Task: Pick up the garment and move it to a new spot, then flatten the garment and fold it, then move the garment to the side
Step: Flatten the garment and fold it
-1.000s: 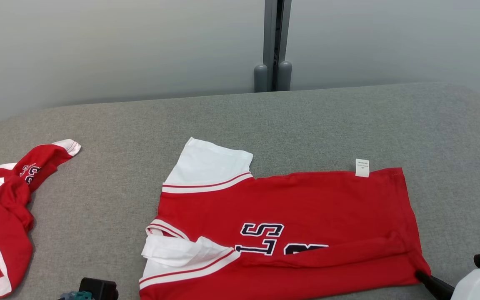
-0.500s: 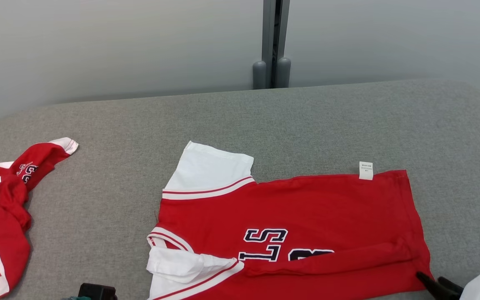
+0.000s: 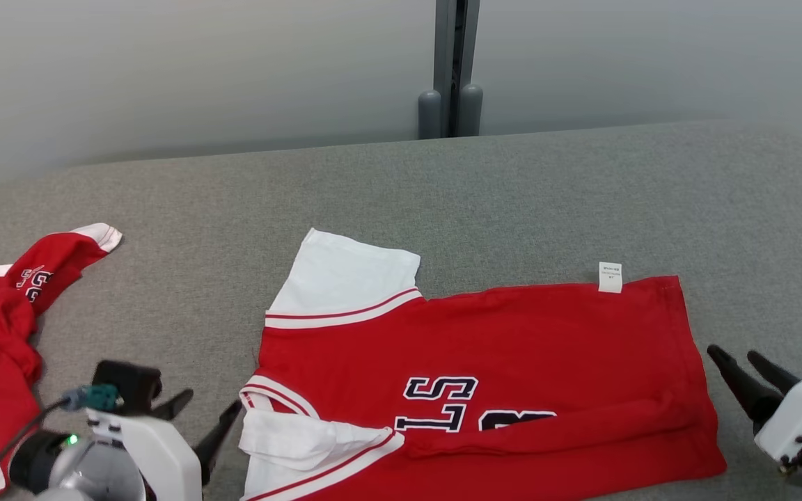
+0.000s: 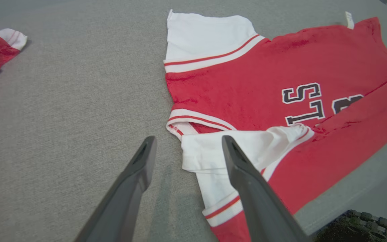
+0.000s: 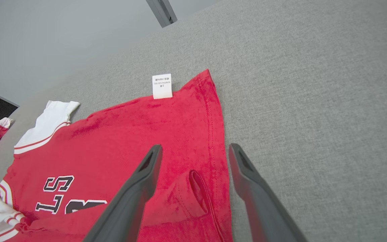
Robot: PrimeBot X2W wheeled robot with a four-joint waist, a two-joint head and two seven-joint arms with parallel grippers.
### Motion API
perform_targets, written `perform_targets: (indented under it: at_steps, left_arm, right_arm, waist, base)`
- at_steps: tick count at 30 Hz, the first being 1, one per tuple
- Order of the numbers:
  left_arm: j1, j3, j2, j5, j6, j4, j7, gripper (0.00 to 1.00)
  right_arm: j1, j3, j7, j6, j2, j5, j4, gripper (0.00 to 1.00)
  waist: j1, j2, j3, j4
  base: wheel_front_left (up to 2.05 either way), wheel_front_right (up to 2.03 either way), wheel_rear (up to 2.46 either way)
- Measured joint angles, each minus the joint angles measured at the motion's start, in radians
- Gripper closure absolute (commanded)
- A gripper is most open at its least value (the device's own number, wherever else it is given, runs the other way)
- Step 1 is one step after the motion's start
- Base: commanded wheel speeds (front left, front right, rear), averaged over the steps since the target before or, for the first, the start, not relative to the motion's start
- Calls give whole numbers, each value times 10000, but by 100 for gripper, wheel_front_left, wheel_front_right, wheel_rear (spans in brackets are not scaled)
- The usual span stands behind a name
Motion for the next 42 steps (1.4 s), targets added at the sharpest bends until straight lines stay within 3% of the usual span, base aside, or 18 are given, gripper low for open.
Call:
perform_targets:
  at_steps: [10, 14, 20, 28, 42]
  left_arm:
    - [-3539, 201, -554, -19, -1714, 1824, 1135, 0]
    - [-4914, 115, -1064, -211, -2531, 2796, 1745, 0]
    - [-6628, -94, -1503, -257, -3346, 4368, 2661, 0]
    - [-8259, -230, -1902, -884, -3839, 5871, 3749, 0]
    - [-9422, -1135, -1990, -1239, -3933, 7125, 4345, 0]
  right_arm:
    - [-2418, -857, 761, 0, 932, -1423, 834, 0]
    - [-3336, -918, 1055, 0, 1170, -1810, 1379, 0]
    - [-4384, -677, 1407, 0, 1553, -1971, 1912, 0]
    - [-5337, -65, 1532, 0, 1816, -1824, 2153, 0]
    - [-6053, 1112, 1476, 2, 1967, -1175, 2307, 0]
  waist:
    - [0, -1, 1102, -286]
    - [0, 0, 1727, -370]
    - [0, -1, 2603, -578]
    - [0, 0, 3567, -969]
    - [0, 0, 4314, -1695]
  base:
    - [0, 0, 0]
    - [0, 0, 0]
    - [0, 0, 0]
    - [0, 0, 0]
    - [0, 0, 0]
